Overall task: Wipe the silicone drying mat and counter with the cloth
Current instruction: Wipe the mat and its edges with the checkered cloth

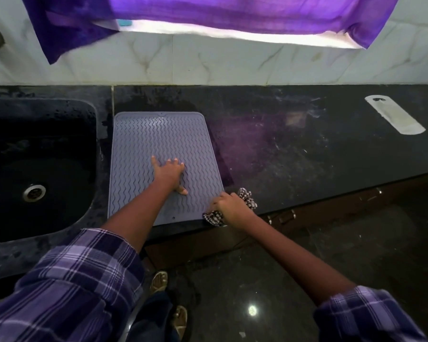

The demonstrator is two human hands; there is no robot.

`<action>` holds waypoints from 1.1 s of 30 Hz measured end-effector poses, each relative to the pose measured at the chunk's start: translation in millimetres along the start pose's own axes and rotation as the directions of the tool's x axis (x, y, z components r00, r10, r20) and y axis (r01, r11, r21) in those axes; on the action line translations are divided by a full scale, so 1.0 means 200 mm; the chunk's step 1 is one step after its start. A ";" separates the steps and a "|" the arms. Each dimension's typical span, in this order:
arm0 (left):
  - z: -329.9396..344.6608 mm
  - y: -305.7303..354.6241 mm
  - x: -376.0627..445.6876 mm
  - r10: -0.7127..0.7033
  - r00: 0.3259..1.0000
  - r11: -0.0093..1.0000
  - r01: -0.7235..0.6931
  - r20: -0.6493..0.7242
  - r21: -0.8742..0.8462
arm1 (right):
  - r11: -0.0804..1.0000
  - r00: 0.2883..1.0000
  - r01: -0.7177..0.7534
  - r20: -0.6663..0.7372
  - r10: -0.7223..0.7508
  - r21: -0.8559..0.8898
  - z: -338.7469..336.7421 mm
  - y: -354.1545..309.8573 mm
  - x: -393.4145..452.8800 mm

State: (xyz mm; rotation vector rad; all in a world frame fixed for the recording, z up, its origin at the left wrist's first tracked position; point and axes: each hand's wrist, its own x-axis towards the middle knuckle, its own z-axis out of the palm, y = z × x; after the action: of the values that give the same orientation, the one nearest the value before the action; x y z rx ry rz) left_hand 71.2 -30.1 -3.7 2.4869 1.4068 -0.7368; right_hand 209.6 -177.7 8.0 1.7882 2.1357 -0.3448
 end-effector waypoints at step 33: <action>0.00 0.00 0.00 -0.001 1.000 1.000 0.001 0.005 -0.027 | 0.999 0.993 0.008 -0.120 -0.013 -0.043 0.06 0.14 -0.06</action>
State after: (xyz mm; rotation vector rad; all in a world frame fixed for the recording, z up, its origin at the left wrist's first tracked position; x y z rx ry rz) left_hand 72.3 -29.7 -3.3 2.4625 1.4069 -0.7186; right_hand 241.2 -188.3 2.6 1.8166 2.2168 -0.1968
